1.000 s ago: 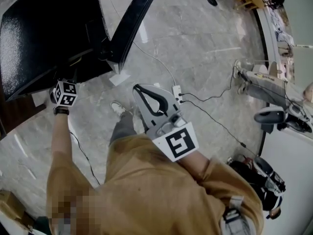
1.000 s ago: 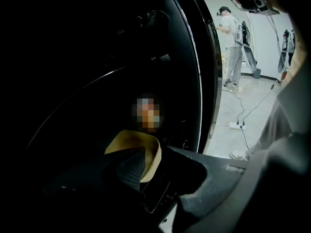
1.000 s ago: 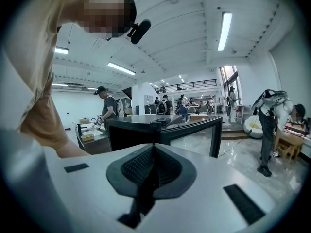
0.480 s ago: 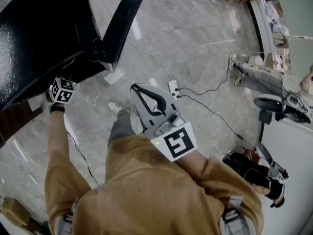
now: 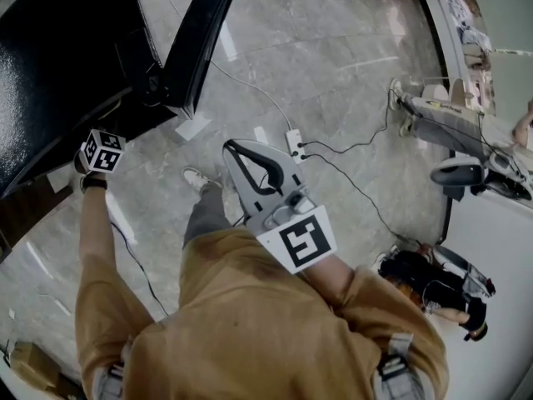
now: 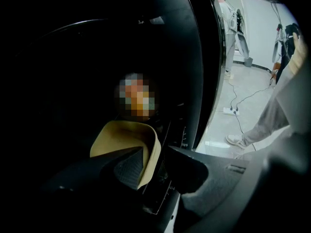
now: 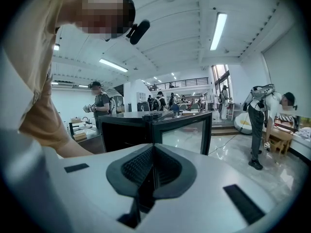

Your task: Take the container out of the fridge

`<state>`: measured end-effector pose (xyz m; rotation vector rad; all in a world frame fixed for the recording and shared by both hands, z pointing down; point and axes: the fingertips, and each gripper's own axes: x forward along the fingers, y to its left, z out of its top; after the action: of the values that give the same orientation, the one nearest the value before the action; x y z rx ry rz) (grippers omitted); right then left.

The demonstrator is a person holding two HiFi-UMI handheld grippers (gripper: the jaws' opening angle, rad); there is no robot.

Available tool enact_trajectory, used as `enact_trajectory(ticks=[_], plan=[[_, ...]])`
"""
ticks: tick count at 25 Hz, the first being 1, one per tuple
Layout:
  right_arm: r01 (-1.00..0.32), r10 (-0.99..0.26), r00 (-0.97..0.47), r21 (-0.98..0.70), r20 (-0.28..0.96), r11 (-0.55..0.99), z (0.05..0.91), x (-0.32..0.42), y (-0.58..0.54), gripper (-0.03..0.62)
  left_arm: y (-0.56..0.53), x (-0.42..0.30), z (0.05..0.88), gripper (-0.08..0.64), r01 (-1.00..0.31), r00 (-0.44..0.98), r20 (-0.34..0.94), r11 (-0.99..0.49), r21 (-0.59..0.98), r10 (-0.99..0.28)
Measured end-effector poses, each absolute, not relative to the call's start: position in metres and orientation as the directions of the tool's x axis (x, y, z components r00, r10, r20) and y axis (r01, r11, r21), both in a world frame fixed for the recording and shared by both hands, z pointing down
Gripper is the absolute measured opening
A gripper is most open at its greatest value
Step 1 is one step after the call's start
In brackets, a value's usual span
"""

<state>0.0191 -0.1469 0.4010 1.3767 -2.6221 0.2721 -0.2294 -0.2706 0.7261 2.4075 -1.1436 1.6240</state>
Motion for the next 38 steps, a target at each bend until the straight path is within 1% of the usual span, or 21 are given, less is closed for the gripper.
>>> enact_trajectory(ticks=[11, 25, 31, 36, 38], plan=[[-0.837, -0.805, -0.545, -0.097, 0.235, 0.538, 0.404, 0.025, -0.143, 0.003, -0.267, -0.235, 0.742, 0.117, -0.536, 0.158, 0.859, -0.772, -0.341, -0.488], [-0.842, -0.808, -0.538, -0.096, 0.240, 0.531, 0.406, 0.034, -0.141, 0.003, -0.269, -0.230, 0.743, 0.106, -0.549, 0.146, 0.857, -0.762, -0.345, -0.493], [-0.844, -0.811, -0.534, -0.094, 0.240, 0.528, 0.405, 0.042, -0.142, 0.003, -0.273, -0.229, 0.742, 0.066, -0.561, 0.130, 0.855, -0.749, -0.354, -0.502], [-0.848, -0.814, -0.527, -0.093, 0.244, 0.521, 0.407, 0.046, -0.137, 0.003, -0.270, -0.230, 0.742, 0.056, -0.555, 0.120, 0.857, -0.749, -0.361, -0.502], [-0.849, -0.815, -0.525, -0.095, 0.243, 0.519, 0.407, 0.049, -0.138, 0.003, -0.270, -0.229, 0.741, 0.041, -0.559, 0.115, 0.856, -0.745, -0.363, -0.504]])
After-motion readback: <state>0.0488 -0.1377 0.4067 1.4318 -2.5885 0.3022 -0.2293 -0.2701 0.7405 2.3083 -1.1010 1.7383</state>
